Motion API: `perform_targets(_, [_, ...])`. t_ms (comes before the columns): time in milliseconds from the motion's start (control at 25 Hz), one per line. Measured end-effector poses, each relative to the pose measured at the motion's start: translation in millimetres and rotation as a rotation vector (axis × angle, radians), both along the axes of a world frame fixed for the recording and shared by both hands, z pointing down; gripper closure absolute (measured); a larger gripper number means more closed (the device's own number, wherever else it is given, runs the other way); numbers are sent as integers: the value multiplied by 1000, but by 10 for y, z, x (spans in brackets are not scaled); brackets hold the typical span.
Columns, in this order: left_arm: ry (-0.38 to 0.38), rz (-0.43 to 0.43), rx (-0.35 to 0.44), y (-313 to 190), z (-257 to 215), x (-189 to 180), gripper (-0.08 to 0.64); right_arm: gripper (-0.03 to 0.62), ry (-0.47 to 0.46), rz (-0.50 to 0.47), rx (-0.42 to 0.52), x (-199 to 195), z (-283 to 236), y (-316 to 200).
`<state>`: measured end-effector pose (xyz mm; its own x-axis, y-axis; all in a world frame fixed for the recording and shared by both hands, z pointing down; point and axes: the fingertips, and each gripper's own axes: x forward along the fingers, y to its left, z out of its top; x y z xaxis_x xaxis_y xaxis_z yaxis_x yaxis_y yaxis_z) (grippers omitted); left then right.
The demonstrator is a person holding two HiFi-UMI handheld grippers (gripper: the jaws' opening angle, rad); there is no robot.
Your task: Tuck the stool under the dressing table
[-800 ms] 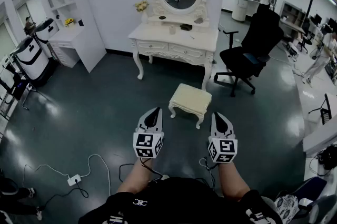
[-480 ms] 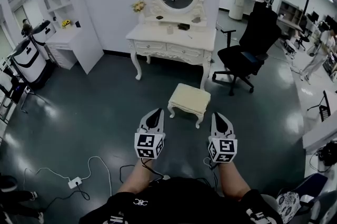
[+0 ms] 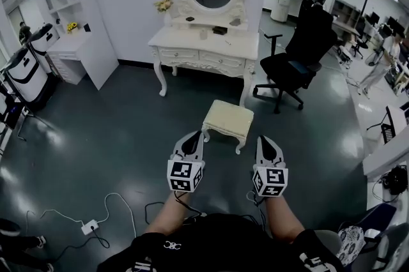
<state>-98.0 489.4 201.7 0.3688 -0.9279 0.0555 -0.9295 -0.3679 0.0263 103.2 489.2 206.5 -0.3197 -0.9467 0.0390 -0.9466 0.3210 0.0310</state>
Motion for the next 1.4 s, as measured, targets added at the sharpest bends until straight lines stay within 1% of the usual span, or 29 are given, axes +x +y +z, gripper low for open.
perform_targets(160, [-13, 33, 5, -110, 45, -139, 543, 575, 3, 39, 0, -155, 37, -56])
perform_targets(360, [-33, 105, 19, -230, 81, -113, 543, 575, 3, 79, 5, -273, 96, -89])
perform_targets(560, [1, 124, 2, -334, 102, -151, 543, 575, 9, 104, -5, -264, 131, -135])
perform_targets(720, [1, 112, -8, -556, 161, -160, 543, 575, 5, 108, -6, -221, 162, -384])
perform_targets(920, [-13, 75, -24, -1076, 258, -110, 543, 575, -12, 78, -19, -145, 286, -1015])
perform_targets(1120, [-37, 39, -43, -1891, 293, 45, 543, 575, -38, 43, -27, 0, 356, -1895])
perform_targets(1280, [-27, 16, -64, -2648, 219, 297, 543, 575, -50, 21, -37, 290, 321, -2696])
perform_targets(1400, [-45, -3, -69, -3191, 153, 509, 543, 575, -61, 12, -44, 546, 268, -3284])
